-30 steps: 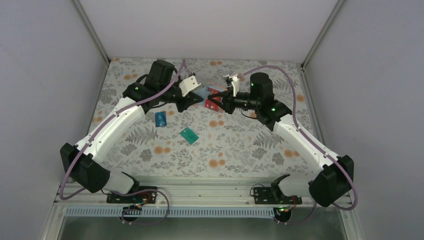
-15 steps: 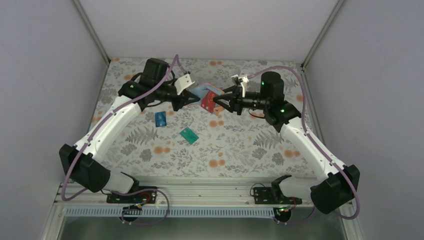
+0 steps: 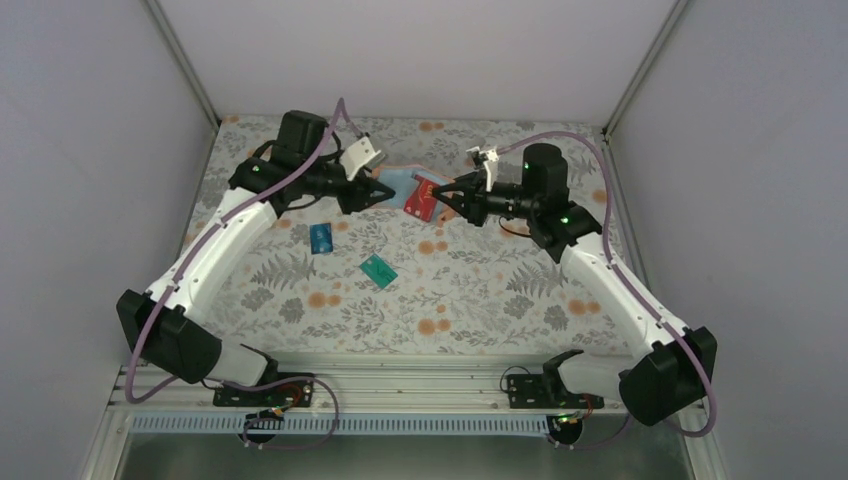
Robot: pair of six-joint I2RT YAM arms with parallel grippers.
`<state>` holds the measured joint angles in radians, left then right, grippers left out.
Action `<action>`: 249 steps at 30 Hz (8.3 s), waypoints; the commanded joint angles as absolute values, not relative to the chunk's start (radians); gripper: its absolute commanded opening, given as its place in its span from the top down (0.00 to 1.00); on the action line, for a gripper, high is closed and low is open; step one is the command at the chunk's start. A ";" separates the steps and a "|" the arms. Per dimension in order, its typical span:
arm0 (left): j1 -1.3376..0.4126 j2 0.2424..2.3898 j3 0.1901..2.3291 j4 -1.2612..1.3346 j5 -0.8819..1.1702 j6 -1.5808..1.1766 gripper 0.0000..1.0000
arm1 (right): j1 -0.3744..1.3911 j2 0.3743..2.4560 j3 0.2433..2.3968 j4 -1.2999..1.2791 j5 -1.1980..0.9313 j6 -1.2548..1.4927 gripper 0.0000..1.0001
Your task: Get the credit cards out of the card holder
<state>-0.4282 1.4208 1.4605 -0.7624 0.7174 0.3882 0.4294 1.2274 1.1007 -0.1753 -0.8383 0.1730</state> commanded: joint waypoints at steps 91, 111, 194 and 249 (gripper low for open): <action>-0.390 1.500 1.435 -0.557 0.806 0.244 0.61 | 0.573 1.433 1.371 -0.302 -0.621 0.276 0.96; -0.444 1.416 1.498 -0.791 1.162 0.486 0.90 | 0.572 1.324 1.327 -0.260 -0.801 0.129 0.96; -0.329 1.366 1.430 -0.859 1.212 0.583 0.98 | 0.453 1.193 1.113 -0.183 -1.024 0.047 0.96; -0.354 1.396 1.489 -0.953 1.208 0.688 0.98 | 0.432 1.202 1.158 -0.291 -1.080 -0.034 0.96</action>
